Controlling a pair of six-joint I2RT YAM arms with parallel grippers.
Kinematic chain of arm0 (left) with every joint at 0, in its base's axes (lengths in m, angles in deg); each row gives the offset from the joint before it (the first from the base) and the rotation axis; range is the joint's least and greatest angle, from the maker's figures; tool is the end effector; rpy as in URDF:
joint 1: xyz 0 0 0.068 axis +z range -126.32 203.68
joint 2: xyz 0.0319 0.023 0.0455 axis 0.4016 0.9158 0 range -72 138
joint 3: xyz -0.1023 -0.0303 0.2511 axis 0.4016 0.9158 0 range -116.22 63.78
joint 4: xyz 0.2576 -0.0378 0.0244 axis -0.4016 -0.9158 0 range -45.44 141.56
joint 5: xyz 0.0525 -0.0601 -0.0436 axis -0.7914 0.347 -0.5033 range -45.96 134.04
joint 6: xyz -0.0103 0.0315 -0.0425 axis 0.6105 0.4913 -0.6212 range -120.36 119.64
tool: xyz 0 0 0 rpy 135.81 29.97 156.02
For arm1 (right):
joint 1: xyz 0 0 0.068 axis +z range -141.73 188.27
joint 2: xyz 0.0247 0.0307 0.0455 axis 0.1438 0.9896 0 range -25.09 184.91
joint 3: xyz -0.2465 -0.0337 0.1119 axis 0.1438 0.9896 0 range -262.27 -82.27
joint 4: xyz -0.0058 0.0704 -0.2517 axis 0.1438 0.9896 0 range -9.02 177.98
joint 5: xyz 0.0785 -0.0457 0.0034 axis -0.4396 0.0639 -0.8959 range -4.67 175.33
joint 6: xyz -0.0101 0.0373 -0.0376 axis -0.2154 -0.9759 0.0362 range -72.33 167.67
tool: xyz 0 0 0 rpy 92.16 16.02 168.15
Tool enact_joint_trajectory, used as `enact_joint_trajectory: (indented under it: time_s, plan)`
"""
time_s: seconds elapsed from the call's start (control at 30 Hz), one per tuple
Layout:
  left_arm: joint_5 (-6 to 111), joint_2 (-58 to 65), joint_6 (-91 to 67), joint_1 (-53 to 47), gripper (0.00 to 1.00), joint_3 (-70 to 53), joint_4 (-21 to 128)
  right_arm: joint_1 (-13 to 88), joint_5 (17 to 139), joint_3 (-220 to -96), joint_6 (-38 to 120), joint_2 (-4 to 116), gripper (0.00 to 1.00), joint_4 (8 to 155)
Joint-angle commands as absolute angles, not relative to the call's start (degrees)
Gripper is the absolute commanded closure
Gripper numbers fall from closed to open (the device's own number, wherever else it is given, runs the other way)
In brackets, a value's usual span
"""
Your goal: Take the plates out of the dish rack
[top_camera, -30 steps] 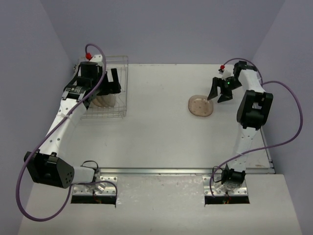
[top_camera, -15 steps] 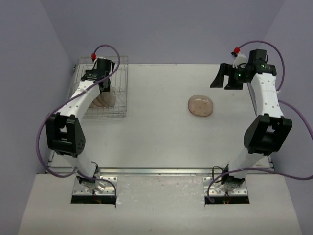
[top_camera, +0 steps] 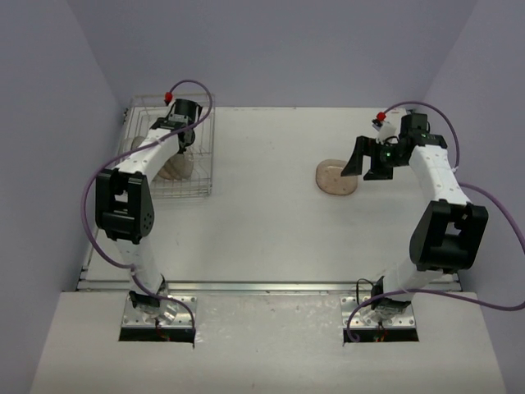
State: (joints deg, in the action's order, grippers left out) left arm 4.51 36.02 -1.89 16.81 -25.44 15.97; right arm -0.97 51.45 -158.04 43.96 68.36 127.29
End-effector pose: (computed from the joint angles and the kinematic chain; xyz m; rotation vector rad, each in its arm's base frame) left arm 0.4118 -0.0269 0.2599 -0.1625 2.3761 0.7922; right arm 0.3317 -0.0339 0.2667 0.1099 2.5700 0.7522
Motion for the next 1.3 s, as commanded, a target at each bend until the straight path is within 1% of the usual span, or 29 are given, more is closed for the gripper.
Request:
enact_joint_trajectory:
  time_s: [0.0,0.13,0.2,0.23,0.33,0.4,0.63,0.73,0.8,0.9,1.27]
  plan:
    - [-0.30,37.22,1.64,16.32,0.73,-28.24,18.90,-1.05,48.90,-158.72,43.45,66.56,0.01,124.23]
    - [-2.62,37.76,2.67,15.62,0.72,-27.99,19.60,-1.05,48.35,-159.48,43.38,67.45,0.02,124.65]
    - [-4.30,37.61,3.71,15.18,0.68,-27.31,20.49,-1.13,48.41,-159.53,43.45,67.71,0.02,124.67]
    - [-5.47,37.36,4.16,14.76,0.63,-26.81,21.78,-1.06,48.34,-159.61,43.45,67.73,0.02,124.74]
    - [-5.79,36.82,4.90,14.05,0.59,-26.30,22.64,-1.06,48.25,-159.62,43.62,67.82,0.02,124.75]
    - [-7.39,36.68,5.32,13.45,0.59,-26.24,23.14,-1.05,48.20,-159.53,43.63,67.82,0.02,124.78]
    - [-9.91,36.62,7.72,11.57,0.63,-25.16,25.94,-1.05,47.98,-159.43,43.63,67.82,0.02,124.85]
    - [-9.82,36.98,8.16,10.84,0.71,-24.72,26.25,-1.05,47.97,-159.35,43.62,67.90,0.02,124.84]
    - [-9.49,37.07,8.11,10.76,0.78,-24.72,26.28,-1.05,47.86,-159.35,43.54,67.90,0.02,124.84]
    - [-8.81,37.12,7.96,10.84,0.83,-25.35,25.56,-1.05,47.72,-159.49,43.54,67.90,0.02,124.95]
    - [-7.92,39.07,6.09,11.02,0.80,-27.62,22.56,-1.10,47.45,-159.93,43.79,67.66,0.02,125.67]
